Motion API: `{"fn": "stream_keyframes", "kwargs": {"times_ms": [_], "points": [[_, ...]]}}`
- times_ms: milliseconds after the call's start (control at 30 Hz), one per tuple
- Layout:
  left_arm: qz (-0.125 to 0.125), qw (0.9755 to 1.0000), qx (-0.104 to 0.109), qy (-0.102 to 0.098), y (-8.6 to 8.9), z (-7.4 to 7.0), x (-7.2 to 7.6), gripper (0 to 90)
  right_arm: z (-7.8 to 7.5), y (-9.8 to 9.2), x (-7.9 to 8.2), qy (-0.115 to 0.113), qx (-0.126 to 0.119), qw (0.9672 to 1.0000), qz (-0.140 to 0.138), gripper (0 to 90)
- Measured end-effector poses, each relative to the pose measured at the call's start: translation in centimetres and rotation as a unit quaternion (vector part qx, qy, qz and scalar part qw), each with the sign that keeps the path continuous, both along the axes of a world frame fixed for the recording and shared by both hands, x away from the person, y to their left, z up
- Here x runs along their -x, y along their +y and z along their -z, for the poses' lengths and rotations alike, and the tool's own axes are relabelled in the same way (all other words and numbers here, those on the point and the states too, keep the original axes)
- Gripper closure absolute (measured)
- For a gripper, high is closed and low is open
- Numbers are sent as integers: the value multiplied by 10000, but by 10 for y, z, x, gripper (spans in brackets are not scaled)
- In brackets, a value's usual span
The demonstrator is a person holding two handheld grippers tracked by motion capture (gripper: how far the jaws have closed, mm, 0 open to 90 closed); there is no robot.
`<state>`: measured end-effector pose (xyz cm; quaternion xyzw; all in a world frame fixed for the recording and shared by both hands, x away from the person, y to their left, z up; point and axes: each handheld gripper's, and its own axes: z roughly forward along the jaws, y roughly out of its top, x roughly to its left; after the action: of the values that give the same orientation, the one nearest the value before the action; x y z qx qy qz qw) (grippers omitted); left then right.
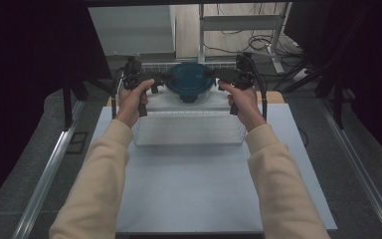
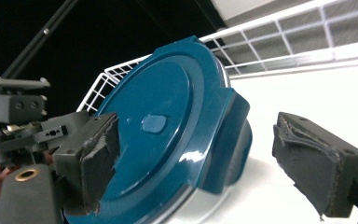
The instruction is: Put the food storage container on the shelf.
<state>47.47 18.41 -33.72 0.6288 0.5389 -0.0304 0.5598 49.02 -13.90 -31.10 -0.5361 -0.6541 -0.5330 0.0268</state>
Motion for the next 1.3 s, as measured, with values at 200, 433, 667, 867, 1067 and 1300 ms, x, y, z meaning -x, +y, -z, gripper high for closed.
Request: {"fn": "stream_keyframes", "kwargs": {"times_ms": [200, 433, 667, 867, 1067, 1300], "points": [[179, 9984, -337, -421, 4, -8, 19, 191, -9, -10, 15, -564, 522, 9969, -196, 146], [213, 9949, -632, -760, 12, -5, 53, 194, -5, -21, 37, -997, 843, 9904, -445, 158], [236, 9883, -1130, -1001, 15, 9, 98, 195, 6, -32, 76, -1498, 1302, 9768, -799, 157], [332, 9863, -1213, -1063, 20, 28, 149, 200, 25, -49, 123, -1776, 1365, 9709, -847, 157], [583, 9825, -1370, -1116, 23, 62, 193, 196, 54, -71, 166, -2036, 1588, 9626, -816, 156], [434, 9730, -1990, -1084, 27, 122, 222, 221, 107, -95, 194, -1853, 1718, 9647, -736, 151]]}}
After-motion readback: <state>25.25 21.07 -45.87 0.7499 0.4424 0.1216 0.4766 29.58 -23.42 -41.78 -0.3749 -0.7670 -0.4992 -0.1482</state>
